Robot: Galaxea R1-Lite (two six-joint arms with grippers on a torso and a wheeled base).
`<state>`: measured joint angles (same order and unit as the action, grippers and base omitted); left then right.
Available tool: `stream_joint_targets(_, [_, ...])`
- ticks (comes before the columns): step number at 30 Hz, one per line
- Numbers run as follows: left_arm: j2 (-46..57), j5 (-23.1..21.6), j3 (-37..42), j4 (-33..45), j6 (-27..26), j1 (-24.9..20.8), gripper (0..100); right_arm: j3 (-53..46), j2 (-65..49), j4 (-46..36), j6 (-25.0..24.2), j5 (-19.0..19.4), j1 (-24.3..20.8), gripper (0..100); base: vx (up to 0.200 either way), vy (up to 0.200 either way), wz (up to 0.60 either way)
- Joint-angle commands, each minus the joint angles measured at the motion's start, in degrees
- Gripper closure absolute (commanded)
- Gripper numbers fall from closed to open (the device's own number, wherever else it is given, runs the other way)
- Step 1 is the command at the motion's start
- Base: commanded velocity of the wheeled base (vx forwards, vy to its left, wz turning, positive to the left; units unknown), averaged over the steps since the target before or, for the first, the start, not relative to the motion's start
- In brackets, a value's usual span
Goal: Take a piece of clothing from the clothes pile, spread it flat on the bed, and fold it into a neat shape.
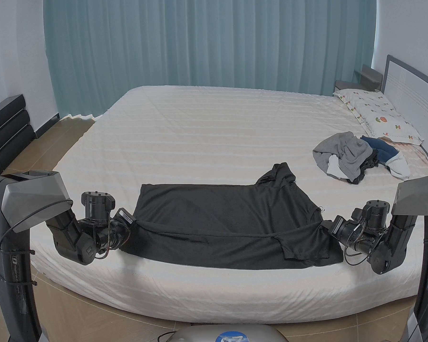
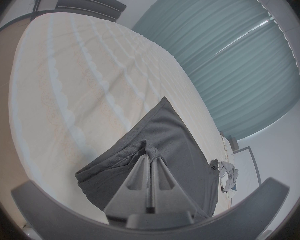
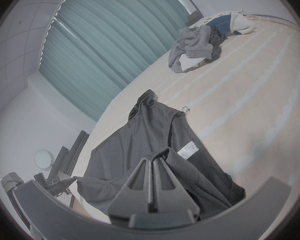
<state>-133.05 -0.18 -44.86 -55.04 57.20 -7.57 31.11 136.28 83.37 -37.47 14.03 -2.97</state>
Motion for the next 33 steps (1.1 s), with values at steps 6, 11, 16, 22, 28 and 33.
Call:
stream_joint_targets(6, [-0.02,0.01,-0.14,0.02,0.28,0.10,100,0.53,3.12,1.62,-0.14,-0.14,-0.54,100,0.000,0.000,0.00])
stream_joint_targets(11, [-0.11,0.18,-0.14,0.02,0.02,-0.25,0,1.32,3.20,1.62,-0.23,-0.14,-0.54,0,0.000,0.000,0.00])
stream_joint_targets(16, [-0.02,0.18,-0.67,1.08,0.02,-0.25,0,0.27,2.68,2.59,-0.67,0.03,-0.45,0,0.000,0.000,0.00])
stream_joint_targets(22, [0.25,0.27,-0.49,0.99,0.37,0.10,0,-3.25,-0.22,6.19,-5.77,-0.06,1.22,0,0.000,0.000,0.00])
stream_joint_targets(28, [3.76,0.36,1.79,0.90,0.19,0.01,0,-7.47,-4.09,6.19,-17.37,0.56,1.83,0,0.000,0.000,0.00])
stream_joint_targets(33, [6.49,0.18,4.26,0.55,0.02,-0.34,0,-10.19,-6.38,6.28,-21.76,5.04,2.36,0,0.000,0.000,0.00])
